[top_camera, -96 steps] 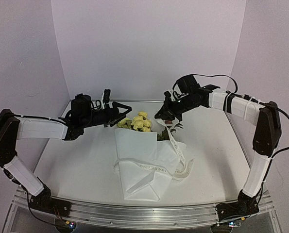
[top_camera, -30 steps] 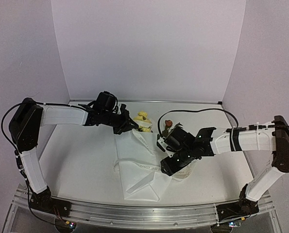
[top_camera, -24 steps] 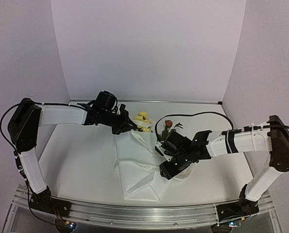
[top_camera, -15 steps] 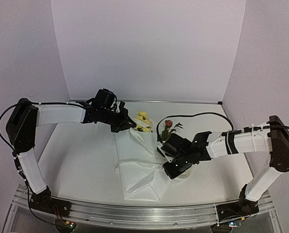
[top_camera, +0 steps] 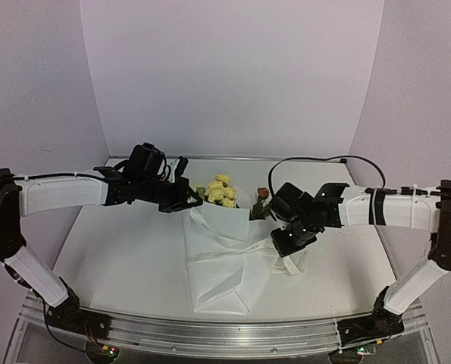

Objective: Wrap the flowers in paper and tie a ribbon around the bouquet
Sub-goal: Cross the ribbon over the folded bouquet.

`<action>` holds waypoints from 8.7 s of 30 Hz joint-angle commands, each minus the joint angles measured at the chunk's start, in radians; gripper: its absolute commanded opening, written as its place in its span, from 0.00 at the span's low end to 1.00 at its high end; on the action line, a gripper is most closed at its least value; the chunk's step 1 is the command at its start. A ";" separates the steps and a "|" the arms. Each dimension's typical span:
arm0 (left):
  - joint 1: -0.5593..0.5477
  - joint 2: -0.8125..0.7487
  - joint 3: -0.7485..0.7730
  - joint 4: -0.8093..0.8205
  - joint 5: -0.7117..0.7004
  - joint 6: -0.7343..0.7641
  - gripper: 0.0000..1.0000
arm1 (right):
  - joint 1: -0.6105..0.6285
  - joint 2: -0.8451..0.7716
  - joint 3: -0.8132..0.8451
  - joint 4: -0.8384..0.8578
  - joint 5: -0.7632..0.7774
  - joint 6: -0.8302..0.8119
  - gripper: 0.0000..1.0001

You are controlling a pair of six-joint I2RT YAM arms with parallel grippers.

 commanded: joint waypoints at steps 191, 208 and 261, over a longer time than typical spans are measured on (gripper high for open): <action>-0.128 0.075 -0.201 -0.072 -0.010 0.395 0.55 | 0.095 0.247 0.187 0.301 -0.801 0.105 0.00; -0.127 0.072 -0.178 -0.082 0.001 0.421 0.11 | 0.094 0.348 0.201 0.318 -0.736 0.196 0.00; -0.107 -0.006 -0.233 -0.046 -0.011 0.397 0.06 | 0.130 0.376 0.269 0.256 -0.244 0.460 0.00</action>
